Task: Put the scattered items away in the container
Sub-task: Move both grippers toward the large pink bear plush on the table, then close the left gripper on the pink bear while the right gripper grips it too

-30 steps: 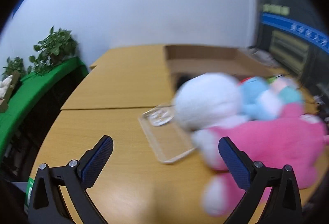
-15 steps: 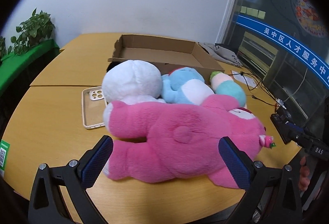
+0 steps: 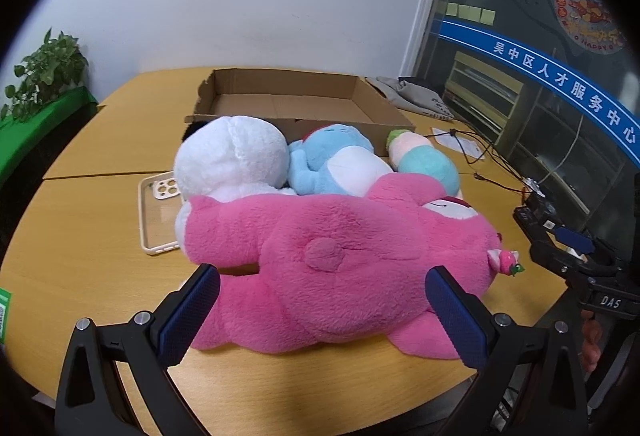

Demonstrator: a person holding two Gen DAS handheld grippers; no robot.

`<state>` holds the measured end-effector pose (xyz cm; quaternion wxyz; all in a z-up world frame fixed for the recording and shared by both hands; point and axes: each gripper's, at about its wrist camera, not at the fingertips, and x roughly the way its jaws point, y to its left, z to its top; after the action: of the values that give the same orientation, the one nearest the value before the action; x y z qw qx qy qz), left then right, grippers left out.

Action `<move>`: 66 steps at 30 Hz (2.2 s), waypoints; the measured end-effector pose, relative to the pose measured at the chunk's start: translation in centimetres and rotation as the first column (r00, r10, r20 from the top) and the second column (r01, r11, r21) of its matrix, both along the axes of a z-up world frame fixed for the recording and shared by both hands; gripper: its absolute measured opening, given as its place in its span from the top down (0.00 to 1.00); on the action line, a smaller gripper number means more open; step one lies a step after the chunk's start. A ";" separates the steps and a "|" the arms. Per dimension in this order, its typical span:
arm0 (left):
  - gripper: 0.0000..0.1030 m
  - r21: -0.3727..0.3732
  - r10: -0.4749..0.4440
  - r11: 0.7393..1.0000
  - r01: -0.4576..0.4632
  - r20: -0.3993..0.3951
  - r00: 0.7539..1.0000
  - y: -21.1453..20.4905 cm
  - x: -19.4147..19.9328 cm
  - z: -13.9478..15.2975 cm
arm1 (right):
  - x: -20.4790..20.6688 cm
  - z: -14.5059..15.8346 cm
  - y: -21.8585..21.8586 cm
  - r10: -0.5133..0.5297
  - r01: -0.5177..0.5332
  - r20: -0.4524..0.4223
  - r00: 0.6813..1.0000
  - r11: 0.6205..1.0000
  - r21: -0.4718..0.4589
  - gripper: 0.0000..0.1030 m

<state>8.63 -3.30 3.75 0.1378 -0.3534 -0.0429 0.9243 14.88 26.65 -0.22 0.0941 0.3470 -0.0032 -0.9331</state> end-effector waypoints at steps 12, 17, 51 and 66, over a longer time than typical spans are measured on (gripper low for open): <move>0.01 0.024 -0.046 0.999 0.045 0.041 0.998 0.3 -2.0 -1.1 | -1.7 -1.3 -1.2 0.012 -0.012 0.043 0.999 1.000 0.012 0.00; 0.01 0.030 -0.055 0.998 0.054 0.046 0.997 0.6 -2.6 -1.2 | -2.4 -1.7 -1.2 0.011 -0.012 0.052 0.999 1.000 0.013 0.00; 0.24 0.218 -0.185 0.966 0.139 0.207 0.961 -1.5 -9.2 -8.7 | -9.0 -9.5 1.9 0.143 -0.117 0.177 0.974 0.982 -0.149 0.00; 0.57 0.172 -0.186 0.973 0.156 0.173 0.967 -0.9 -7.4 -7.7 | -6.0 -8.0 -0.7 0.176 -0.168 0.097 0.980 0.982 -0.086 0.40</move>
<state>1.27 -4.20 -3.92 0.2398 -0.4296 -0.0977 0.8651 8.92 25.99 -8.25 0.1875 0.3903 -0.0143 -0.9013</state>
